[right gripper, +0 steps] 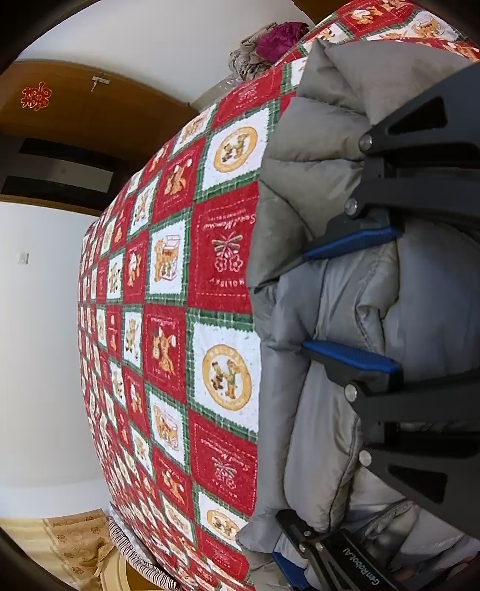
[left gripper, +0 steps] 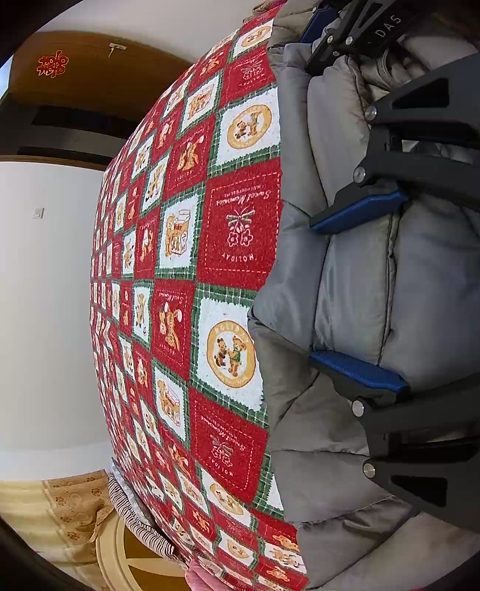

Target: Fold large clothes

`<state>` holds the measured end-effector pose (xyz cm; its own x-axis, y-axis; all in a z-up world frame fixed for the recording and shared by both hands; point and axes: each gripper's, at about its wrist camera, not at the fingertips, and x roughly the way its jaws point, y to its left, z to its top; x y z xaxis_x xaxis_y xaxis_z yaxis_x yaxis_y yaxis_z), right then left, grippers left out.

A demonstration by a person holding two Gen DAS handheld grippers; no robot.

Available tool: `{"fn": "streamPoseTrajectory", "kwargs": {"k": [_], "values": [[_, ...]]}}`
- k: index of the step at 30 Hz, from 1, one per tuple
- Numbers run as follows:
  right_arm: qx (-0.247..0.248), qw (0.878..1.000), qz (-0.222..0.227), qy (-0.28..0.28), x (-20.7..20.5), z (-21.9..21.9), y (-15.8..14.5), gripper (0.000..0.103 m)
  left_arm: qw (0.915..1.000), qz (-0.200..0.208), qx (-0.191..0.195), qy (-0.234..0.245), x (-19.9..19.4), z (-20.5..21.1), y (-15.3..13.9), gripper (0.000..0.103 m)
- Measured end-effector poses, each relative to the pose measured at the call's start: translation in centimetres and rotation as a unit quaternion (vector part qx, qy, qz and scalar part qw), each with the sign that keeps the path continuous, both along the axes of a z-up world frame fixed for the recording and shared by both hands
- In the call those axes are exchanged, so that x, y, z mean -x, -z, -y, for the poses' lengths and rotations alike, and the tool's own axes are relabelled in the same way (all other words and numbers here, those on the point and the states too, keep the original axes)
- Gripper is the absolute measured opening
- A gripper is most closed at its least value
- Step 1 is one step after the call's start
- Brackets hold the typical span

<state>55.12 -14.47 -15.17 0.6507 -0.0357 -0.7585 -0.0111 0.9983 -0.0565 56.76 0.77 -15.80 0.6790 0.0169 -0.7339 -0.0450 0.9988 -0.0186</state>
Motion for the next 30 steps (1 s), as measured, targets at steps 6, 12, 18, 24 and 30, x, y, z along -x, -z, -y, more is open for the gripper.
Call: {"fn": "streamPoseTrajectory", "kwargs": {"k": [6,12,18,24,30], "values": [[0.015,1.000,0.000,0.004,0.0,-0.3,-0.1,0.052,1.0000,0.000,-0.004,-0.001,0.0,0.0,0.0,0.067],[0.027,0.999,-0.029,0.012,-0.4,-0.2,-0.8,0.065,0.9998,-0.005,-0.017,-0.001,-0.1,0.3,0.1,0.068],[-0.070,0.995,0.047,0.046,5.6,4.3,-5.8,0.065,0.9980,-0.040,-0.043,0.025,0.2,0.5,-0.9,0.071],[-0.085,0.992,0.092,0.024,13.4,6.8,-9.2,0.069,0.9987,-0.002,-0.001,0.051,7.3,-2.1,-6.1,0.073],[-0.089,0.992,0.091,-0.014,20.6,7.0,-9.2,0.073,0.9943,0.017,0.057,0.088,17.1,-5.0,-8.2,0.073]]}}
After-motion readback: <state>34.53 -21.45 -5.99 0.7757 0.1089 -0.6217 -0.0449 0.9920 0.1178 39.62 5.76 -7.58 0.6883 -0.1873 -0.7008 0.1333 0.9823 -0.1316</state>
